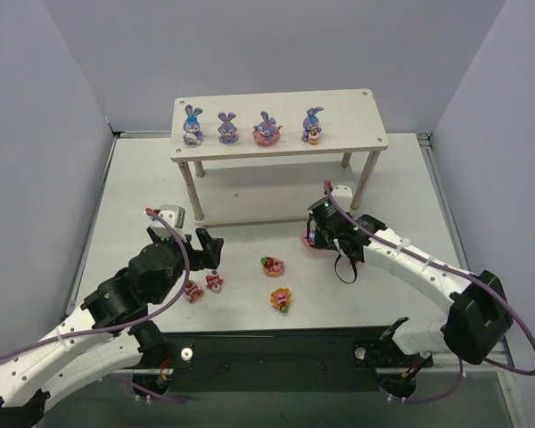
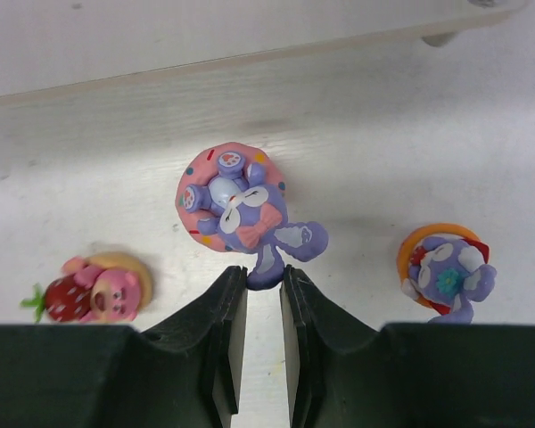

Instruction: Place and organize the plastic toys onto the shelf

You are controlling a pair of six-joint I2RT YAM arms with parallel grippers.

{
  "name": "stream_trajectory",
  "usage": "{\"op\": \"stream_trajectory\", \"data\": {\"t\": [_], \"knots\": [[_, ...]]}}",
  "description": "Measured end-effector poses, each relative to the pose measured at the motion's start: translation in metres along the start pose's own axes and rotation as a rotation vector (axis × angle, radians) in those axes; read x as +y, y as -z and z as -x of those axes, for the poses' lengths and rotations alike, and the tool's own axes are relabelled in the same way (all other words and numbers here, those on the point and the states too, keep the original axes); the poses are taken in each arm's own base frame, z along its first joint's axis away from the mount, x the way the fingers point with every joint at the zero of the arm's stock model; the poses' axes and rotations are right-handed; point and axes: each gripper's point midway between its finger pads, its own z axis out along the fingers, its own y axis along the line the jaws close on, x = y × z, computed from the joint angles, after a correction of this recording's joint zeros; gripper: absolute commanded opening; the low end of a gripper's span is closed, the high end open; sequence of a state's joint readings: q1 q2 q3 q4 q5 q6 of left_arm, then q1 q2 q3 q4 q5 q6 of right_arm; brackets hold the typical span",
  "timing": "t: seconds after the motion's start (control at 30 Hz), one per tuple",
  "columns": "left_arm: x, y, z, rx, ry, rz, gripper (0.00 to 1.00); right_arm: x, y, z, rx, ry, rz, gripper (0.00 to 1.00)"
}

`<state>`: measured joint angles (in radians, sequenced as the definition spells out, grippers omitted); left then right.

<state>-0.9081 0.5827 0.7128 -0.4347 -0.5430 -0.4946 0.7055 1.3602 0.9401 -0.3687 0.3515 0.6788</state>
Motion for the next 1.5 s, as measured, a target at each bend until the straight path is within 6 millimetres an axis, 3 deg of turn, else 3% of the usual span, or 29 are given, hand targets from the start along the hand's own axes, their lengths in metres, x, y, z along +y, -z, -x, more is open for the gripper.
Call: {"op": "stream_trajectory", "data": {"t": [0.23,0.47,0.6,0.77,1.1,1.33,1.5], "knots": [[-0.013,-0.009,-0.017,0.081,-0.017,-0.04,0.97,0.031,0.048,0.004,0.018,0.141,0.327,0.0],[-0.059,-0.012,-0.027,0.211,-0.029,-0.245,0.97,0.065,0.109,0.003,0.015,0.265,0.626,0.0],[-0.084,-0.004,-0.021,0.259,-0.005,-0.408,0.97,0.078,0.153,0.016,-0.053,0.335,0.767,0.0],[-0.114,0.007,-0.004,0.302,0.066,-0.626,0.97,0.076,0.195,0.031,-0.148,0.41,0.862,0.0],[-0.146,0.019,0.025,0.353,0.278,-0.834,0.97,0.067,0.223,0.05,-0.263,0.5,0.879,0.0],[-0.153,0.009,0.031,0.438,0.399,-0.802,0.97,0.068,0.239,0.078,-0.364,0.508,0.855,0.0],[-0.148,0.001,0.035,0.44,0.416,-0.728,0.97,0.069,0.229,0.084,-0.369,0.5,0.812,0.0]]}}
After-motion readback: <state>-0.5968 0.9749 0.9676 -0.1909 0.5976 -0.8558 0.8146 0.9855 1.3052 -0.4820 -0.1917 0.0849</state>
